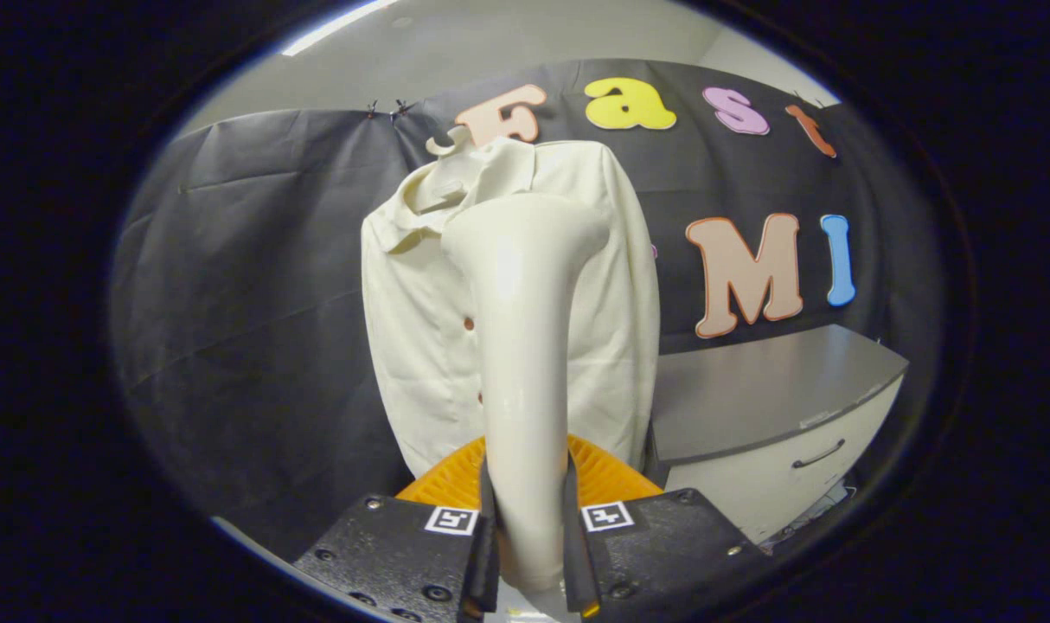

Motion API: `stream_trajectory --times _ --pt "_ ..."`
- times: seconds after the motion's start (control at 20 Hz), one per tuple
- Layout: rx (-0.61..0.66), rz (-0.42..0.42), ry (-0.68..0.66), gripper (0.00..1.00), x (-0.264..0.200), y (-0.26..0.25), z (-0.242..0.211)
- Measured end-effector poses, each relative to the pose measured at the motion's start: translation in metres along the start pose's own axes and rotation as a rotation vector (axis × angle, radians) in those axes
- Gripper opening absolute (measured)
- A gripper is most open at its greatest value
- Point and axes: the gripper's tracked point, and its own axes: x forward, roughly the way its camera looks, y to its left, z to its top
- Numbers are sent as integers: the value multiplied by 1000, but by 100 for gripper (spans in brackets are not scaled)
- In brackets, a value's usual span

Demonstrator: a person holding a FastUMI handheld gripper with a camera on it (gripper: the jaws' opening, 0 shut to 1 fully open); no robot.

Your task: Iron the clothes twice with a garment steamer, once on the left side and once on the right side.

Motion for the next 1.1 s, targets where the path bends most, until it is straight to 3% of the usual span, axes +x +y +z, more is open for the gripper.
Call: stream_trajectory --times 0.4,1.1 --pt "-1 -48 -36 29 65 -13 19" --pt "43 -147 199 30 89 -45 -106"
